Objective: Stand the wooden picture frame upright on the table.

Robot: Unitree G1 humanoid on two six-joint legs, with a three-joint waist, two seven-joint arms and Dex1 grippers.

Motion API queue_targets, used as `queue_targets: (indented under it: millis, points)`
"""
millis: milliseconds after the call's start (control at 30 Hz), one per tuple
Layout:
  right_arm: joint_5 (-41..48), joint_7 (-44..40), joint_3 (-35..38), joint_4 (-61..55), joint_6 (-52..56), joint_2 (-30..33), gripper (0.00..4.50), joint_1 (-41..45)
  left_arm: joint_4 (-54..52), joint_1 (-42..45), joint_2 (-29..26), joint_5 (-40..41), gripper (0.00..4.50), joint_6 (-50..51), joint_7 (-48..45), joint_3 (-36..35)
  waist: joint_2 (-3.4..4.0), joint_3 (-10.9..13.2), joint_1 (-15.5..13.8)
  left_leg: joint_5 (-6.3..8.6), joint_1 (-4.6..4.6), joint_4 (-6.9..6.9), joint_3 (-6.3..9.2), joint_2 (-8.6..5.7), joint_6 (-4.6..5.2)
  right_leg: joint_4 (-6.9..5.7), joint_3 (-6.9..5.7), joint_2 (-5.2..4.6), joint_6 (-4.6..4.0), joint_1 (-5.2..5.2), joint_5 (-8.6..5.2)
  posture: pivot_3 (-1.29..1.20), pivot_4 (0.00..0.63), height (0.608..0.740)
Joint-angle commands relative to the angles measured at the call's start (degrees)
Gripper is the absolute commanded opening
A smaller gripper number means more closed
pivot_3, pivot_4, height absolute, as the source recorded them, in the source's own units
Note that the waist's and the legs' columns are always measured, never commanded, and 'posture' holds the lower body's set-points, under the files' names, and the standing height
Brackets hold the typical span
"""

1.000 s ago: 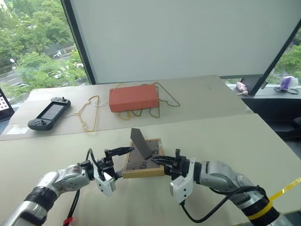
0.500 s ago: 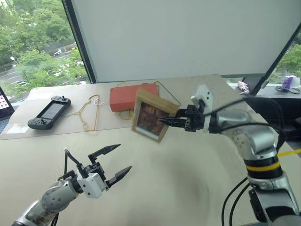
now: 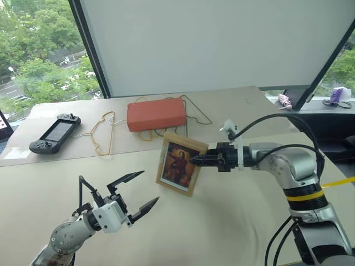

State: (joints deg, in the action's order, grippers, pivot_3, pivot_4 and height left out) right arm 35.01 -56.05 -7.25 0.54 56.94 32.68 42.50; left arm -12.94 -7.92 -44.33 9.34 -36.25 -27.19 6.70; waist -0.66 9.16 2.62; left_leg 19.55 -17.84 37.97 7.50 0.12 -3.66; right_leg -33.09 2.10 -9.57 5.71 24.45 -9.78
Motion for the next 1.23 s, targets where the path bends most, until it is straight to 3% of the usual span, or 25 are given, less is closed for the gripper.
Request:
queue_targets:
  millis: [33,133,367,433,500,633,700,767,900,1233]
  points:
    - [1.3,0.6,2.4,-0.7,2.1,0.8,3.47,-0.2,-2.8,-0.5,1.4,1.9,4.38,2.4,-1.5,-2.0,0.01,0.0,0.0,-0.01,0.0,0.0,0.0,0.0,-0.01,-0.01,0.0,0.0,0.0,0.0,0.0,0.0,0.15,0.74]
    - [3.0,1.4,5.7,-2.5,4.3,2.5,4.41,-1.3,-3.9,-1.1,2.3,2.8,4.38,5.1,-2.6,-2.6,0.01,0.0,-0.1,-0.02,-0.02,0.04,0.0,0.0,-0.04,-0.01,0.0,0.0,0.0,0.02,0.0,0.0,0.15,0.74]
    - [10.5,8.1,22.9,-14.4,13.1,8.4,4.41,-14.1,-11.9,-6.9,6.8,10.5,4.38,26.3,2.4,-6.3,0.0,0.0,-0.7,0.1,-0.14,0.07,0.05,0.0,0.19,0.07,-0.08,-0.01,0.01,0.0,-0.01,0.0,0.15,0.74]
    - [11.0,14.5,29.0,-22.5,15.1,6.5,4.41,-22.5,-14.1,-7.7,10.1,12.4,4.38,35.2,8.5,-8.2,0.0,0.0,-0.7,0.14,-0.17,0.15,0.04,0.0,0.24,0.07,-0.08,0.0,0.01,0.0,-0.01,0.0,0.15,0.74]
    - [5.9,24.9,30.0,-30.8,11.8,0.6,4.41,-29.1,-14.6,-6.5,14.0,14.0,4.38,43.3,15.2,-10.1,-0.03,0.0,-1.2,0.22,-0.24,0.17,0.05,0.0,0.4,0.04,-0.08,0.0,0.01,-0.05,-0.01,0.0,0.15,0.74]
    - [-12.5,48.3,23.0,-39.5,-3.3,-14.0,4.41,-38.3,-14.5,-2.9,21.0,12.9,4.38,50.6,22.2,-11.5,-0.02,0.0,-0.8,0.23,-0.27,0.47,0.02,-0.05,0.39,-0.06,0.05,-0.01,0.02,-0.15,0.0,0.0,0.15,0.74]
    - [-23.5,55.4,14.0,-41.6,-13.2,-16.0,4.41,-43.6,-13.5,-1.6,23.0,11.2,4.38,52.6,23.4,-10.2,0.04,-0.1,-1.0,0.15,-0.27,0.58,0.03,-0.04,0.24,-0.06,0.06,0.01,0.02,-0.18,0.04,0.0,0.15,0.74]
    - [-30.8,60.4,9.4,-40.2,-22.4,-19.3,4.41,-47.5,-12.5,-0.1,25.1,11.9,4.38,54.9,24.4,-10.9,0.07,-0.1,-1.1,0.11,-0.24,0.66,0.03,-0.04,0.16,-0.13,0.08,0.01,0.09,-0.21,0.0,0.0,0.15,0.74]
    - [-37.1,62.6,5.5,-34.5,-31.7,-21.0,4.41,-49.6,-10.8,1.7,27.2,11.2,4.38,56.0,24.8,-12.4,0.02,-0.1,-0.9,-0.03,-0.18,0.73,0.04,-0.05,-0.08,-0.08,0.13,0.02,-0.03,-0.2,0.11,0.0,0.15,0.74]
    - [-38.3,62.3,6.4,-29.7,-35.5,-24.2,4.41,-50.0,-9.7,2.8,29.6,10.0,4.38,56.2,23.3,-13.5,0.01,-0.1,-0.7,0.02,-0.16,0.66,0.05,-0.04,0.01,0.01,0.14,0.05,-0.07,-0.18,0.1,0.0,0.15,0.74]
